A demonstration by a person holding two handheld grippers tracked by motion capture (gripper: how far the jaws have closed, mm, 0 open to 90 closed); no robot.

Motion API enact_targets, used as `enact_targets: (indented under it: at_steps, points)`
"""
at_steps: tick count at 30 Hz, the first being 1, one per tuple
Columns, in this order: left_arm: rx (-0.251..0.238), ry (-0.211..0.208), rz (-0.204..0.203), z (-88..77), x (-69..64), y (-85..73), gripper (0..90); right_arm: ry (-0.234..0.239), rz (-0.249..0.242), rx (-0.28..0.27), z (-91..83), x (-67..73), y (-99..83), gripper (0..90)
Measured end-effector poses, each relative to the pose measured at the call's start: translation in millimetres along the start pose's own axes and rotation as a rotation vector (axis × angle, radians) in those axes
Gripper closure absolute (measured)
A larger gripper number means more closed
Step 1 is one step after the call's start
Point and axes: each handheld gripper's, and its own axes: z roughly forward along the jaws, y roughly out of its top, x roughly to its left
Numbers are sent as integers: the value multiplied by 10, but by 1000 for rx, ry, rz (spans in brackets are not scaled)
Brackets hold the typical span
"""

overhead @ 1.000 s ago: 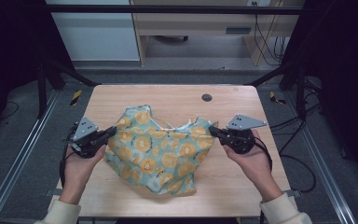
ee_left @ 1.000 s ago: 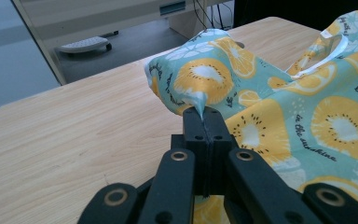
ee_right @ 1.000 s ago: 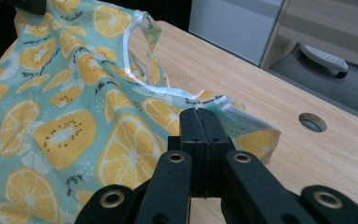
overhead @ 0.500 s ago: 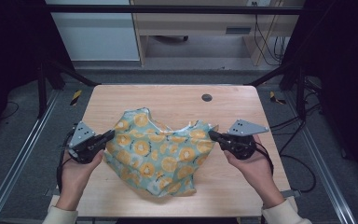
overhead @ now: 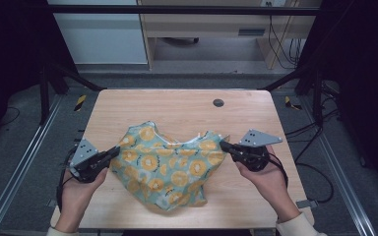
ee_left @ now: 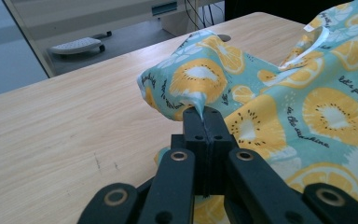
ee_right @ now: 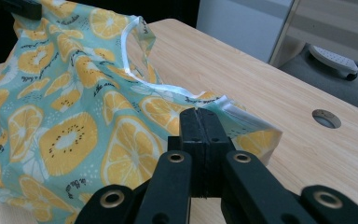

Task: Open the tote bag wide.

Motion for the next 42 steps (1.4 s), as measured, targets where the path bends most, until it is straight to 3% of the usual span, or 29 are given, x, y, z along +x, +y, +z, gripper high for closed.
enact_targets:
  at_steps: [10,15,25,35,42]
  points:
    - [1,-23,8,-140,-99,-198,900,21,-4,-18,-80,115,-60,900]
    - [20,-33,40,-229,-161,-307,900,36,-18,-21,-135,213,-114,900]
    - [43,-50,58,-307,-221,-431,900,88,-46,-30,-222,381,-333,900]
    - [172,-91,78,-188,-260,-606,900,181,-35,3,-158,435,-705,900]
    - [278,-86,115,-28,-279,-714,900,216,-41,92,-8,449,-869,900]
